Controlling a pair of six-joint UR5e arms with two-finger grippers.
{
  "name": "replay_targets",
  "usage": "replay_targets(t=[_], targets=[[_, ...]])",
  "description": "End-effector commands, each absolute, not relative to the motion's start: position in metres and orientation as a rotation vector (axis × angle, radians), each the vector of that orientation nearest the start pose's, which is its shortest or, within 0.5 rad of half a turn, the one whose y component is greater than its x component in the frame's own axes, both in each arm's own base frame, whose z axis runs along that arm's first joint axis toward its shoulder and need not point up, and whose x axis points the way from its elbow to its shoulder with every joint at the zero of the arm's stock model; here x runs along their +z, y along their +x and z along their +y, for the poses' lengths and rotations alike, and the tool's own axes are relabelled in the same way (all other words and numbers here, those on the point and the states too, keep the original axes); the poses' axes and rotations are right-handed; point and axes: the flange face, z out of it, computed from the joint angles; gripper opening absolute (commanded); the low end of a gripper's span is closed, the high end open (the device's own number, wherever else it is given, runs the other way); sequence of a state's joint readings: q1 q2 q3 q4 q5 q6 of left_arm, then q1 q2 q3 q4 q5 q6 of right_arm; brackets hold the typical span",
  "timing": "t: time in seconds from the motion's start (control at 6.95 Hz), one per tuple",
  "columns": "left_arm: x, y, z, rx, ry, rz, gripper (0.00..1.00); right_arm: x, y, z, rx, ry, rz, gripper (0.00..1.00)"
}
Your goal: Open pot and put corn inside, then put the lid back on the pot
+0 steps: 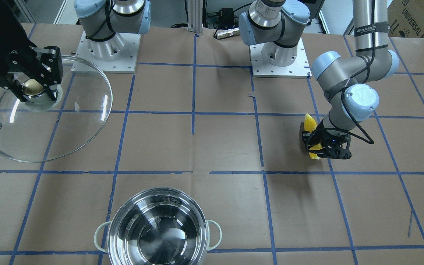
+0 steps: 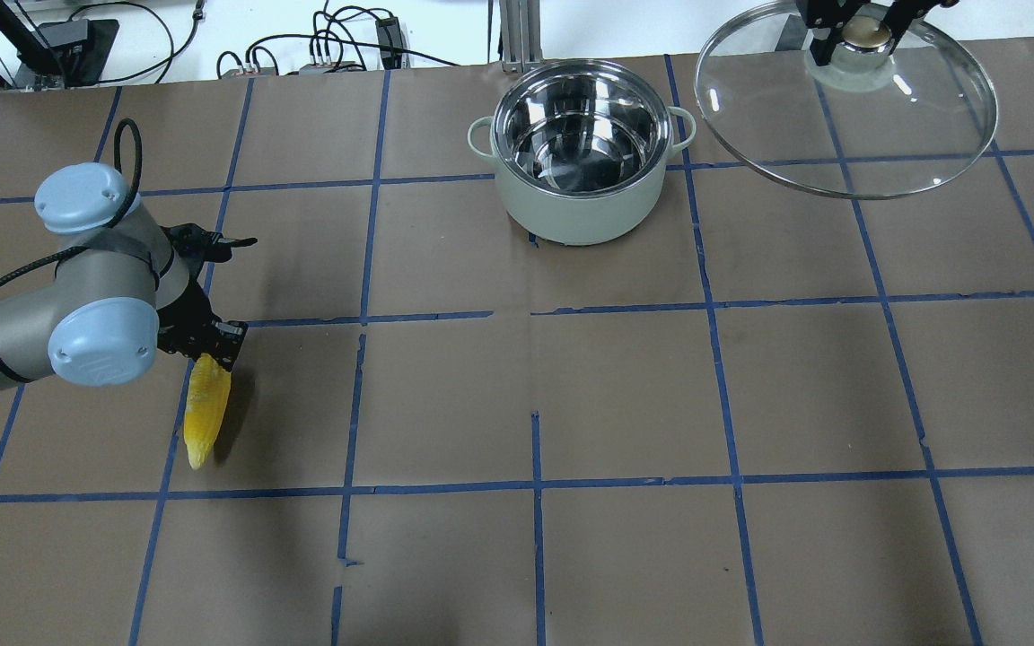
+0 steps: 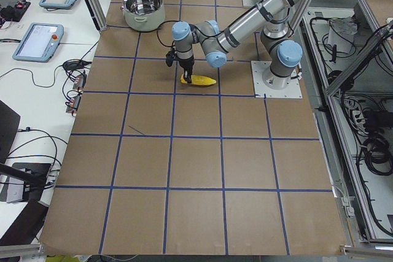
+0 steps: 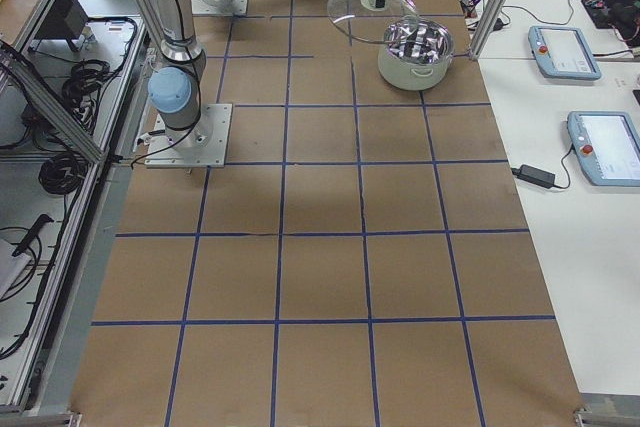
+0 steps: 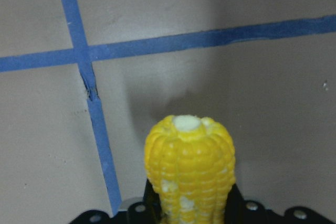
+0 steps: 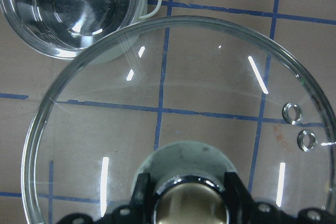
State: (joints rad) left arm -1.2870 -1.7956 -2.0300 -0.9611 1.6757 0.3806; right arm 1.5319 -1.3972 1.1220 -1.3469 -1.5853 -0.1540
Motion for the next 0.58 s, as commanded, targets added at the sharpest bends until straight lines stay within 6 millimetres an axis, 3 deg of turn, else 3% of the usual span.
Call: replay_targets(t=[0.0,0.14,0.43], targets=[[0.31,-0.008,-0.558,0.123,0.148,3.095,0.16,0.578,0.129,-0.553,-0.024,-0.215,3.102,0.05],[0.344,-0.045,-0.588,0.1,0.107,3.09,0.16,0.556,0.13,-0.543,0.044,-0.225,3.094,0.05],[0.382,-0.149,-0.647,0.057,0.12,3.082,0.15,0.52,0.129,-0.512,0.078,-0.224,3.093,0.04]])
